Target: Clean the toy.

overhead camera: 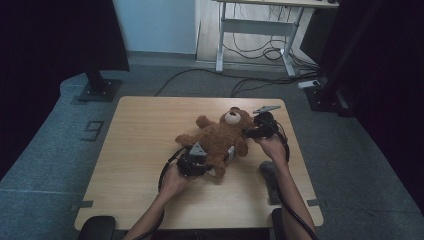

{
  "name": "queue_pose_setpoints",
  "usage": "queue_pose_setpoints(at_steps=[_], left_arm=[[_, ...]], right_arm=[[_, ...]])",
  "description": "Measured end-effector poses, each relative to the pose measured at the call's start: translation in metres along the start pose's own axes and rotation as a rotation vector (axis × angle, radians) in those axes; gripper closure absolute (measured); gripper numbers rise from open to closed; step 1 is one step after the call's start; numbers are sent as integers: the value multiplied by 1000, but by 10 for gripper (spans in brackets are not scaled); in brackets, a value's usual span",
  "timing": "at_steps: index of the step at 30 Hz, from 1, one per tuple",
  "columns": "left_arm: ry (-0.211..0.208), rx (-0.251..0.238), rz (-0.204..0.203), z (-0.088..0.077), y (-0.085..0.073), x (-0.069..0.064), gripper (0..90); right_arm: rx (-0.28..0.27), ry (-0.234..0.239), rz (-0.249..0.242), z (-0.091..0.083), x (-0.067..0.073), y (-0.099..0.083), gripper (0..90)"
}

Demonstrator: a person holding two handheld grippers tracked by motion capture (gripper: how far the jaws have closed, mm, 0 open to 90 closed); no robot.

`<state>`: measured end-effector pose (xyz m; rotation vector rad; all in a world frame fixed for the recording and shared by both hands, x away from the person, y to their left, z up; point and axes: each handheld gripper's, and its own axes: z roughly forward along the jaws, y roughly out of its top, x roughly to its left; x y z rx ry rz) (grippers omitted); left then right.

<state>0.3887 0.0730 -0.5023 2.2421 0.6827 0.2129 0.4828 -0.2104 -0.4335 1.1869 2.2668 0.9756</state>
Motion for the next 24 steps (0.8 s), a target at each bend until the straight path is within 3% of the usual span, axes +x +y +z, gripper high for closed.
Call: queue_pose_setpoints(at_steps=[10, 17, 21, 24], left_arm=[[-4, 6, 20, 4, -1, -5, 674], [-12, 10, 28, 7, -3, -7, 677], [-14, 7, 26, 9, -3, -8, 682], [-14, 7, 28, 9, -3, -7, 687]], right_arm=[[-10, 26, -24, 33, 2, 23, 291], [4, 17, -60, 59, 5, 36, 280], [39, -8, -83, 72, 6, 39, 311], [74, -35, -126, 78, 8, 39, 396]])
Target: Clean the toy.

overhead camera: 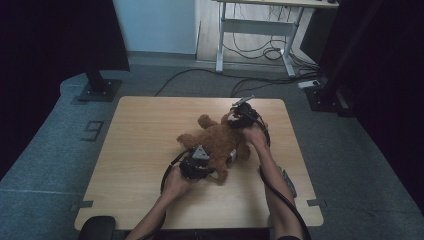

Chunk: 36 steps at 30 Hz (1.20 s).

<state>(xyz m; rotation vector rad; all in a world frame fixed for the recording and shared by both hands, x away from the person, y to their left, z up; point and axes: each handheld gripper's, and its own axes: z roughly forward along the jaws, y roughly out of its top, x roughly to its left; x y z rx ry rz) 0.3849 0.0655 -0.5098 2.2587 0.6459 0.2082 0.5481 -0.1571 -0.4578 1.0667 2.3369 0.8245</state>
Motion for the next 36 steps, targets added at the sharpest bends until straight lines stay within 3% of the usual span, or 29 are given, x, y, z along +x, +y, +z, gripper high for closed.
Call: queue_pose_setpoints(at_steps=[6, 10, 16, 23, 26, 29, 30, 31, 32, 33, 36], left_arm=[[-3, -6, 0, 0, -1, 0, 727], [-16, -19, -5, 0, -2, 2, 761], [-3, -58, 36, -13, 0, 3, 793], [1, -65, 102, -41, 3, 1, 798], [-2, -73, 145, -63, 1, -5, 799], [-6, -75, 165, -74, -1, -7, 799], [-23, -78, 185, -87, -6, -9, 799], [-23, -78, 185, -87, -6, -9, 799], [-40, -81, 196, -98, -11, -9, 799], [-40, -81, 196, -98, -11, -9, 799], [-68, -93, 209, -118, -22, -10, 799]], right_arm=[[26, -15, -5, -2, 4, -1, 548], [23, -19, -4, -7, 5, -2, 575], [10, -45, -2, -21, 5, -3, 587], [-20, -85, -10, -55, 16, 5, 589], [-36, -90, -11, -73, 30, 7, 590], [-50, -89, -3, -83, 38, 7, 590], [-64, -85, 4, -94, 46, 5, 589], [-64, -85, 4, -94, 46, 5, 589], [-74, -84, 10, -104, 56, 2, 589], [-77, -83, 15, -108, 60, 1, 589], [-81, -77, 26, -118, 71, -5, 589]])
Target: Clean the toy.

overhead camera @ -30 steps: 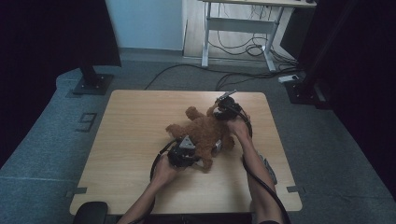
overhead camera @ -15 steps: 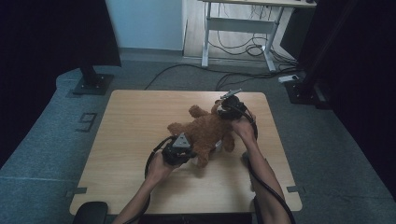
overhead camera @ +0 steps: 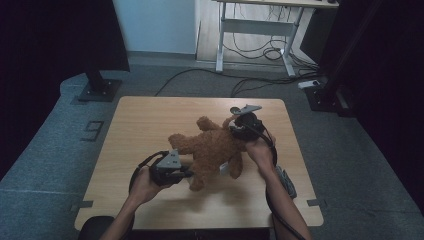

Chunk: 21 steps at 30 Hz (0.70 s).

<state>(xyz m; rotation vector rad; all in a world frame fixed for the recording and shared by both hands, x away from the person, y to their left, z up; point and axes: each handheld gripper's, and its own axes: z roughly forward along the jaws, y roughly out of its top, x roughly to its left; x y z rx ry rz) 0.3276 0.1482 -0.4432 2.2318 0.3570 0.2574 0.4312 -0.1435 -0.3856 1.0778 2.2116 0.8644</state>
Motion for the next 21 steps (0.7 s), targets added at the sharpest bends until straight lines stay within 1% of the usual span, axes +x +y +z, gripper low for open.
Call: queue_pose_setpoints(at_steps=[3, 4, 5, 6, 7, 10, 12, 13, 15, 17, 18, 19, 21], left_arm=[[-23, 4, 12, -11, -7, -5, 800], [-33, 9, 17, -13, -10, -8, 800], [-41, 17, 23, -14, -13, -10, 800], [-52, 28, 33, -16, -17, -12, 800], [-64, 37, 38, -16, -21, -14, 800], [-97, 65, 41, -14, -34, -19, 800], [-115, 82, 23, -8, -46, -19, 801], [-123, 80, 11, -5, -50, -19, 801], [-136, 66, -8, -2, -55, -18, 801], [-145, 58, -11, 0, -57, -18, 801], [-149, 60, -12, 1, -57, -19, 796], [-152, 65, -4, 2, -56, -20, 796], [-158, 73, 0, 4, -56, -22, 783]], right_arm=[[4, -9, 6, -14, 16, -10, 590], [5, -15, 10, -21, 26, -18, 590], [5, -15, 10, -21, 26, -18, 590], [10, -21, 19, -26, 37, -28, 589], [10, -21, 19, -26, 37, -28, 589], [30, -7, 31, -23, 51, -48, 589], [42, 0, 40, -17, 57, -59, 589], [56, 2, 47, -11, 59, -67, 589], [63, 1, 70, -6, 60, -76, 588], [57, 11, 92, -3, 57, -83, 576], [54, 20, 100, -5, 55, -86, 533], [54, 20, 100, -5, 55, -86, 533], [56, 50, 92, -10, 50, -84, 479]])
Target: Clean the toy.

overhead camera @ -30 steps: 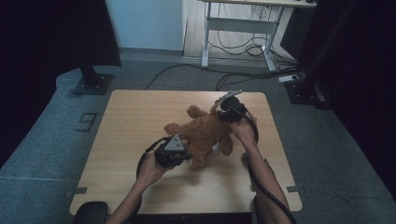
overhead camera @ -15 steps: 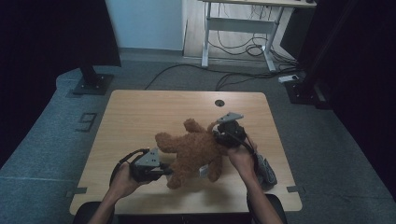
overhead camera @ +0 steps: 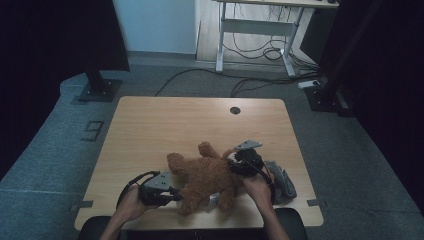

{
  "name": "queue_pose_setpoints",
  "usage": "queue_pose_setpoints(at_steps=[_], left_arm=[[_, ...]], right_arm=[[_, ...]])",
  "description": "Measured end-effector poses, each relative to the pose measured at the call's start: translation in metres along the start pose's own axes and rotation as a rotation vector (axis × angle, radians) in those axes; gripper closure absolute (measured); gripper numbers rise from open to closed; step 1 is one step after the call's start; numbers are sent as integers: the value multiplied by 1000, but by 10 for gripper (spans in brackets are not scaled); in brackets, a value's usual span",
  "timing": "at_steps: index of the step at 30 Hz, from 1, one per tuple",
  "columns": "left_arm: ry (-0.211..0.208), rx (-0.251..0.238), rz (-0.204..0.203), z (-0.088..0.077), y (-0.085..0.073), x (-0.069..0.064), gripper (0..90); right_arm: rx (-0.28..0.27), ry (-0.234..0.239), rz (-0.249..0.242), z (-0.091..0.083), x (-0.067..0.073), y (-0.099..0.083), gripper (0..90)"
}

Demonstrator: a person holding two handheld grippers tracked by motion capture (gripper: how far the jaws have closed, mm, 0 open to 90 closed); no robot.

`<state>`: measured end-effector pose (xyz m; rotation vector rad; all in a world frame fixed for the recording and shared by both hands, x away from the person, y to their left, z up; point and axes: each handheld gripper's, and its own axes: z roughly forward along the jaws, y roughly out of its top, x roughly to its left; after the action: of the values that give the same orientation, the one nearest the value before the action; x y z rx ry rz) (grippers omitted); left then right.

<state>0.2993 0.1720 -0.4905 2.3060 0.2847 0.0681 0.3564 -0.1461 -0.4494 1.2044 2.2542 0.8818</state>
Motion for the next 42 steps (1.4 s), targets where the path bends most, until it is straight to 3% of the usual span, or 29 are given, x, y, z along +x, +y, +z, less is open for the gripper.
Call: queue_pose_setpoints(at_steps=[4, 5, 7, 9, 11, 16, 17, 19, 22, 25, 26, 27, 28, 29, 30, 31, 35, 38, 40, 42], left_arm=[[0, -7, -11, 0, -1, 0, 757], [3, -10, -16, -1, -1, 1, 752], [2, -9, -19, -2, -1, 1, 748], [1, -7, -16, -2, 0, 1, 743], [0, -5, -21, -1, -1, 1, 735], [-3, -9, -32, -1, -3, 1, 727], [-2, -13, -38, -1, -4, 1, 724], [-2, -14, -45, -1, -4, 1, 721], [-2, -19, -59, -2, -5, 1, 708], [4, -27, -75, -4, -5, 0, 671], [18, -35, -85, -6, -4, -1, 639], [37, -47, -101, -8, -2, -1, 545], [56, -61, -127, -10, 0, -2, 545], [74, -77, -154, -13, 3, -3, 435], [91, -90, -177, -14, 6, -4, 435], [109, -105, -213, -14, 13, -5, 343], [123, -83, -252, -4, 21, -8, 260], [112, -54, -283, 11, 24, -10, 243], [115, -28, -291, 20, 23, -11, 303], [122, -15, -299, 23, 20, -12, 442]], right_arm=[[-46, 86, 28, -20, -17, 6, 369], [-54, 61, -1, -30, -27, 11, 333], [-68, 51, -6, -34, -34, 14, 329], [-71, 33, -4, -36, -50, 18, 303], [-73, 45, 15, -31, -67, 21, 296], [-50, 46, 10, -12, -82, 20, 295], [-48, 74, 15, -1, -85, 18, 295], [-52, 87, 17, 2, -85, 18, 295], [-72, 160, 0, 14, -80, 20, 289], [-77, 188, -14, 20, -77, 23, 290], [-69, 202, -24, 23, -76, 23, 303], [-71, 205, -25, 27, -75, 22, 323], [-71, 205, -25, 27, -75, 22, 323], [-81, 208, -18, 27, -75, 21, 326], [-81, 208, -18, 27, -75, 21, 326], [-86, 207, -17, 26, -74, 19, 327], [-90, 200, -30, 23, -73, 18, 326], [-95, 193, -40, 21, -72, 17, 327], [-102, 190, -42, 21, -72, 16, 327], [-106, 196, -40, 21, -72, 14, 326]])
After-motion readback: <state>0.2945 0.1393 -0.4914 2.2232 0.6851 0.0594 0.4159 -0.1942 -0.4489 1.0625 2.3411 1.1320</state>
